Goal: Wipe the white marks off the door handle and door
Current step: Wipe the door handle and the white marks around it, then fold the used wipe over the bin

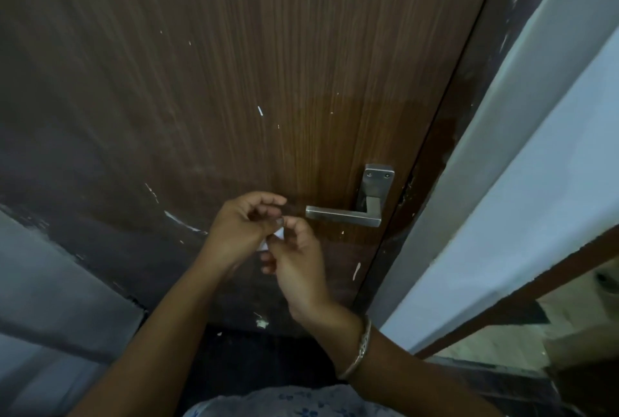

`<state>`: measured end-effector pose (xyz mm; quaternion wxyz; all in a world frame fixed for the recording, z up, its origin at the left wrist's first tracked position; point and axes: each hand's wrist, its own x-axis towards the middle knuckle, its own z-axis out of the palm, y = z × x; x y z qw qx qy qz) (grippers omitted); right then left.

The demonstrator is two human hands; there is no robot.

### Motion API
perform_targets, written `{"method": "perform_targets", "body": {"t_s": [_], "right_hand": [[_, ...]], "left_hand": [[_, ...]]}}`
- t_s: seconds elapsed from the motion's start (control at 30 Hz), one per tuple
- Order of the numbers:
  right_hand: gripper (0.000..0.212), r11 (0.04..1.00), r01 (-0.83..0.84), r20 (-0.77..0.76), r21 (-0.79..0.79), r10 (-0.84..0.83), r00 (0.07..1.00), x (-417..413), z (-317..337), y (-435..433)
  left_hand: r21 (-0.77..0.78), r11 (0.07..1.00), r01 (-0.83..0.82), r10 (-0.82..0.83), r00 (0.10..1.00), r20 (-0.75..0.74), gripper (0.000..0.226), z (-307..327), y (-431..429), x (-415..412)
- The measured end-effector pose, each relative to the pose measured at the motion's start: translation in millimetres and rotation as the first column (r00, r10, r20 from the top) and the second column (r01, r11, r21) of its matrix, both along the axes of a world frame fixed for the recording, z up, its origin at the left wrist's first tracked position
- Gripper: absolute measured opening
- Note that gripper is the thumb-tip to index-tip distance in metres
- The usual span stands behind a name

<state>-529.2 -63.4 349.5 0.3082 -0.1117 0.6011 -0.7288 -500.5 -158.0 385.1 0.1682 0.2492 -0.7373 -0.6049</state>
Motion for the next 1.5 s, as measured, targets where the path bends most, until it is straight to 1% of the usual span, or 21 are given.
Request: {"method": "perform_targets", "body": {"t_s": [0.07, 0.17, 0.23, 0.37, 0.43, 0.47, 0.53, 0.57, 0.67, 0.77, 0.8, 0.87, 0.97, 1.03, 1.1, 1.17, 1.23, 1.3, 1.4, 1.43, 1.5], "right_hand": [[0.023, 0.998, 0.051, -0.144, -0.034, -0.055, 0.988, -1.1, 9.5, 3.1], [0.028, 0.989, 0.126, -0.348, -0.074, -0.144, 0.926, -14.2, 28.7, 8.7], [0.029, 0.980, 0.163, -0.427, -0.111, -0.195, 0.883, -25.1, 43.7, 11.5], [0.018, 0.960, 0.214, -0.556, -0.181, -0.280, 0.783, -41.6, 75.6, 13.1], [0.013, 0.949, 0.257, -0.639, -0.182, -0.313, 0.703, -47.7, 90.0, 14.3], [0.014, 0.942, 0.287, -0.678, -0.175, -0.327, 0.658, -50.4, 96.6, 15.0], [0.016, 0.926, 0.335, -0.728, -0.175, -0.351, 0.590, -54.6, 108.1, 15.3], [0.017, 0.924, 0.342, -0.742, -0.172, -0.350, 0.572, -55.7, 112.9, 15.5], [0.020, 0.922, 0.364, -0.779, -0.135, -0.326, 0.535, -56.3, 116.7, 17.7], [0.022, 0.916, 0.390, -0.812, -0.091, -0.295, 0.503, -51.1, 105.3, 25.5], [0.020, 0.917, 0.391, -0.814, -0.078, -0.285, 0.506, -48.6, 99.2, 29.6], [0.017, 0.920, 0.391, -0.802, -0.030, -0.256, 0.539, -42.8, 84.9, 40.8], [0.016, 0.921, 0.381, -0.755, 0.087, -0.189, 0.628, -30.5, 58.4, 67.2], [0.020, 0.917, 0.360, -0.684, 0.174, -0.150, 0.714, -19.7, 37.0, 89.3], [0.024, 0.889, 0.364, -0.624, 0.279, -0.121, 0.772, -9.2, 12.9, 112.9], [0.023, 0.845, 0.378, -0.595, 0.378, -0.090, 0.798, 1.5, -10.8, 137.8], [0.021, 0.802, 0.384, -0.601, 0.458, -0.039, 0.799, 11.7, -31.7, 162.6], [0.020, 0.759, 0.394, -0.609, 0.518, 0.004, 0.793, 21.6, -51.7, 186.6], [0.019, 0.704, 0.436, -0.585, 0.561, -0.036, 0.810, 34.0, -82.5, 221.9], [0.017, 0.681, 0.455, -0.580, 0.574, -0.054, 0.813, 37.3, -93.3, 233.6], [0.012, 0.620, 0.469, -0.546, 0.628, -0.078, 0.834, 44.3, -117.7, 263.2]], "left_hand": [[-0.009, 1.000, 0.002, -0.002, 0.999, -0.037, 0.026, 11.0, 0.8, -1.7], [0.010, 1.000, -0.004, 0.005, 0.989, -0.147, 0.027, 27.8, 4.6, -3.9], [0.006, 1.000, 0.003, -0.001, 0.973, -0.233, 0.029, 41.5, 6.0, -6.4], [-0.087, 0.996, 0.011, -0.042, 0.930, -0.365, 0.035, 73.4, 0.8, -12.9], [-0.131, 0.991, -0.007, -0.047, 0.913, -0.406, 0.032, 86.7, -4.7, -16.4], [-0.149, 0.989, -0.011, -0.053, 0.904, -0.424, 0.030, 91.8, -6.8, -18.2], [-0.175, 0.985, -0.010, -0.070, 0.892, -0.447, 0.025, 98.0, -9.8, -22.4], [-0.176, 0.984, -0.009, -0.073, 0.887, -0.456, 0.023, 99.0, -10.2, -24.3], [-0.172, 0.985, -0.022, -0.062, 0.882, -0.467, 0.018, 93.6, -7.9, -28.6], [-0.223, 0.974, -0.039, -0.067, 0.893, -0.446, 0.015, 74.6, -2.2, -27.1], [-0.231, 0.972, -0.032, -0.073, 0.900, -0.431, 0.015, 66.4, 1.5, -25.4], [-0.227, 0.974, -0.016, -0.078, 0.912, -0.402, 0.017, 48.7, 11.0, -19.7], [-0.214, 0.976, 0.033, -0.108, 0.930, -0.351, 0.021, 16.9, 31.4, -5.1], [-0.157, 0.983, 0.092, -0.134, 0.949, -0.284, 0.023, -8.6, 48.8, 7.4], [-0.065, 0.984, 0.166, -0.175, 0.968, -0.180, 0.023, -35.9, 68.8, 18.4], [0.010, 0.975, 0.222, -0.221, 0.972, -0.075, 0.019, -64.0, 90.0, 26.6], [0.059, 0.960, 0.273, -0.274, 0.962, 0.000, 0.016, -89.0, 110.8, 33.4], [0.100, 0.941, 0.324, -0.331, 0.942, 0.059, 0.015, -110.4, 130.4, 38.1], [0.124, 0.900, 0.418, -0.434, 0.887, 0.156, 0.018, -137.9, 157.0, 39.7], [0.107, 0.872, 0.477, -0.489, 0.850, 0.196, 0.022, -145.7, 164.7, 39.5], [0.105, 0.773, 0.625, -0.626, 0.727, 0.281, 0.035, -160.1, 187.1, 39.5]]}}
